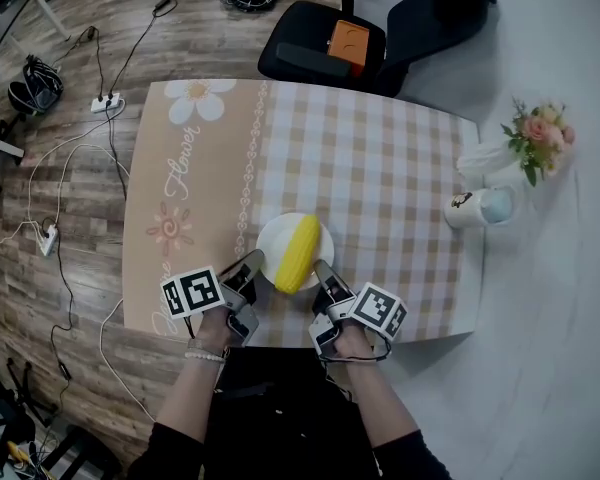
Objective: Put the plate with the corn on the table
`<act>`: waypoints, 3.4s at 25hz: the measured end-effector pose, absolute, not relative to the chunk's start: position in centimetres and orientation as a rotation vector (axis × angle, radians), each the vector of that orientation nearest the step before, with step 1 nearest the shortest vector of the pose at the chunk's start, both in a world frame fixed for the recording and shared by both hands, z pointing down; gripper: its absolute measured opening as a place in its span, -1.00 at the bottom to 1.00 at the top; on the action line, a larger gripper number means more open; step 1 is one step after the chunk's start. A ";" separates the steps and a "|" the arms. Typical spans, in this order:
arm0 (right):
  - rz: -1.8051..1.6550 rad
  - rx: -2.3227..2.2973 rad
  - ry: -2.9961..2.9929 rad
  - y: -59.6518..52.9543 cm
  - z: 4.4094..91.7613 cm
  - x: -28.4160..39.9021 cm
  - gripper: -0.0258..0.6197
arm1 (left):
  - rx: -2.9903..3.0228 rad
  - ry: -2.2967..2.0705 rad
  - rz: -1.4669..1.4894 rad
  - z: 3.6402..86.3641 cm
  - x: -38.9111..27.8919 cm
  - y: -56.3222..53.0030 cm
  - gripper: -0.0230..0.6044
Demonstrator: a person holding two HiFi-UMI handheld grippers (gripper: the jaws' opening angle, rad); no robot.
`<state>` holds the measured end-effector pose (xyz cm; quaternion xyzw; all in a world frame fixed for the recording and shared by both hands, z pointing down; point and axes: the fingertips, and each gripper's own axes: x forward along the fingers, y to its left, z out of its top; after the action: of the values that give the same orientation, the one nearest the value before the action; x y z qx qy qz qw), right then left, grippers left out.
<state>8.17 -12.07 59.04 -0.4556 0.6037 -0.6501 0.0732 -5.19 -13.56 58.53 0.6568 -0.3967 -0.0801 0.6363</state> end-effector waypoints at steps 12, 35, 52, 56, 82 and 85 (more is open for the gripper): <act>-2.005 -1.448 1.925 -11.7 60.1 8.1 -0.70 | 1.487 -0.941 -0.137 59.2 -5.1 -13.7 -0.85; -1.808 -1.601 2.508 -11.7 59.7 9.5 -0.57 | 1.488 -0.967 -0.093 59.4 -5.0 -13.8 -0.84; -1.914 -1.684 2.394 -11.6 60.3 10.3 -0.66 | 1.411 -0.977 0.190 59.9 -4.2 -13.6 -0.64; -1.895 -1.694 2.403 -11.6 60.3 10.4 -0.65 | 1.417 -0.973 0.165 59.6 -4.1 -13.7 -0.54; -1.020 -1.720 2.619 -13.5 47.8 12.8 -0.79 | 2.065 -1.256 -0.022 45.8 -7.1 -13.7 -0.89; -0.824 -1.732 2.691 -13.4 44.7 12.8 -0.79 | 2.151 -1.303 -0.050 42.6 -7.3 -13.6 -0.89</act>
<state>12.82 -13.39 44.71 -0.5224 0.8115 -0.2486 -0.0816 -7.28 -13.59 42.57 0.8135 -0.4928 -0.0190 0.3081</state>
